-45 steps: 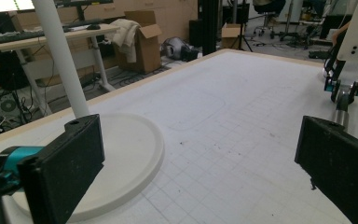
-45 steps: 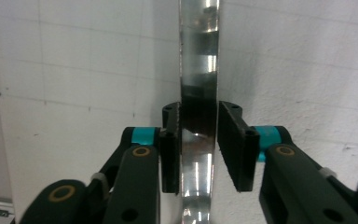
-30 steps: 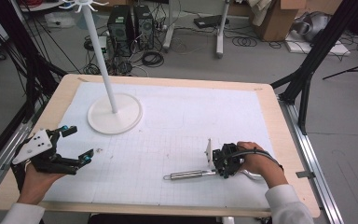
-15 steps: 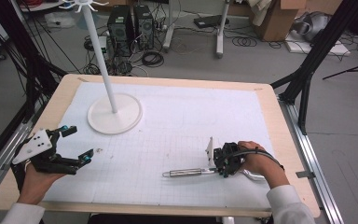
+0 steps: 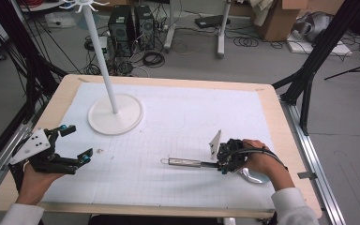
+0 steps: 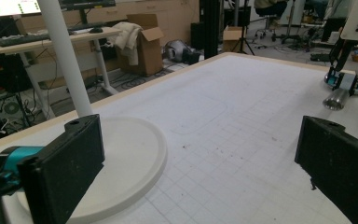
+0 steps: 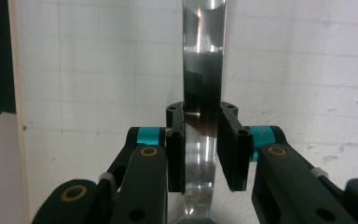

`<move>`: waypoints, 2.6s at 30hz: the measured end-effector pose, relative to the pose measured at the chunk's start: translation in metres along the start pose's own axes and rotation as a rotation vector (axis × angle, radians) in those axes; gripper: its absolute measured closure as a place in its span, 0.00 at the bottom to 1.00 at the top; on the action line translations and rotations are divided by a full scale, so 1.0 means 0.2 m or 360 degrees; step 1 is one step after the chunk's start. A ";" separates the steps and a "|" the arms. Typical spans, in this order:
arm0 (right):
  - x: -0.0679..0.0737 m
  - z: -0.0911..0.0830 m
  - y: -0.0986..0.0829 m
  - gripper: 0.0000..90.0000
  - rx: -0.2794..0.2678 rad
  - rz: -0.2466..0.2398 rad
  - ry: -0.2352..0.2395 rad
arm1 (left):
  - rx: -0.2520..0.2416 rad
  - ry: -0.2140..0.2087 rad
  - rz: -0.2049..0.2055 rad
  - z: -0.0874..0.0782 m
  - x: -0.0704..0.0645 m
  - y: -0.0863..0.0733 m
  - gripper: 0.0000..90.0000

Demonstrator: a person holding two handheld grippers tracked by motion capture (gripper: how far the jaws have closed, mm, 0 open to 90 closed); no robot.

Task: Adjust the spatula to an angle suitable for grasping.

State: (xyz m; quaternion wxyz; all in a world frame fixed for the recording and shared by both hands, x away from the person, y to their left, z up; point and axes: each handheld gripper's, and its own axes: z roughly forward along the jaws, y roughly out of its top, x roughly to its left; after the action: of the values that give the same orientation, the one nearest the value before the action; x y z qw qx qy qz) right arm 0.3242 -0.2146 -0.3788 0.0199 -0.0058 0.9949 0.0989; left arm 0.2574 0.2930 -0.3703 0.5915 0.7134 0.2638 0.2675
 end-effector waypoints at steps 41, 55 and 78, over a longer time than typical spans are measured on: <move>-0.02 -0.38 -0.01 0.83 -0.0959 0.0298 -0.0188 | 0.0007 -0.0001 0.0039 0.01 -0.02 0.08 0.02; -0.01 -0.44 0.05 0.83 -0.1242 0.0352 -0.0239 | 0.0018 0.0011 0.0063 0.02 -0.02 0.19 0.02; 0.02 -0.43 0.22 0.83 -0.1436 0.0503 -0.0426 | 0.0044 0.0070 0.0091 0.07 -0.06 0.34 0.02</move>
State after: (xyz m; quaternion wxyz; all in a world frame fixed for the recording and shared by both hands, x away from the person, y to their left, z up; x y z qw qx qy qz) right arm 0.3157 -0.1883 -0.2856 0.1277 0.1497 0.8304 0.5213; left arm 0.2631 0.2633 -0.3066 0.5679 0.7226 0.2599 0.2962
